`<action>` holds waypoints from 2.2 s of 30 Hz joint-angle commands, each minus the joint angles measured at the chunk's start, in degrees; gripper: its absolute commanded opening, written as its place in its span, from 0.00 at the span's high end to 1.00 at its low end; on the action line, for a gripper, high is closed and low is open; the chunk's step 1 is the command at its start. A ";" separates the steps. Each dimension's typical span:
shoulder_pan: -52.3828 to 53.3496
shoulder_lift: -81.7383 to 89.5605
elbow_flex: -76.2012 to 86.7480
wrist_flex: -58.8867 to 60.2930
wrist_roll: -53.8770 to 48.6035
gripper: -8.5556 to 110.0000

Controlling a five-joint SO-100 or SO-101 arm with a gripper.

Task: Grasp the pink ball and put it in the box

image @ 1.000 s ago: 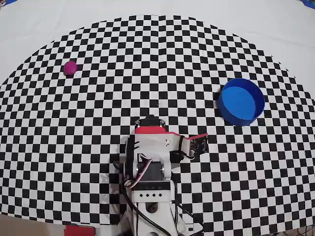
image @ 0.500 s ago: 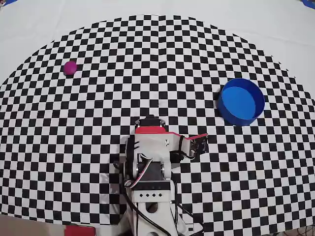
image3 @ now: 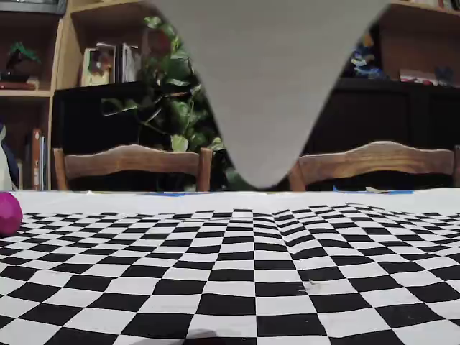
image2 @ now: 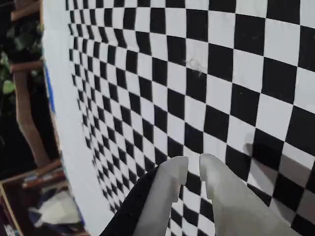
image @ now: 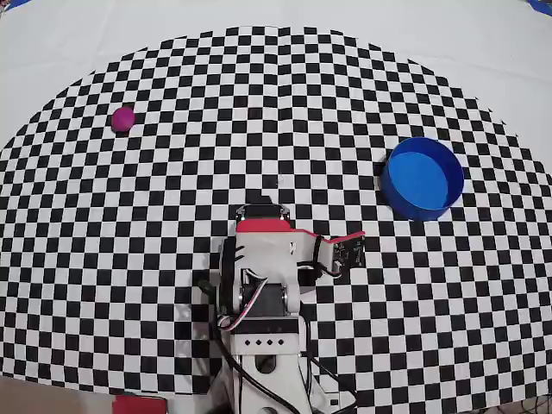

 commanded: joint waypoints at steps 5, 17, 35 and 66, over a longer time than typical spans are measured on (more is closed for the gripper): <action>0.00 1.49 0.44 -10.20 -0.26 0.93; 1.14 0.97 0.44 -33.13 -0.35 0.93; 2.46 0.26 0.44 -38.67 -24.17 0.93; 2.20 -0.53 0.44 -36.56 -87.71 0.84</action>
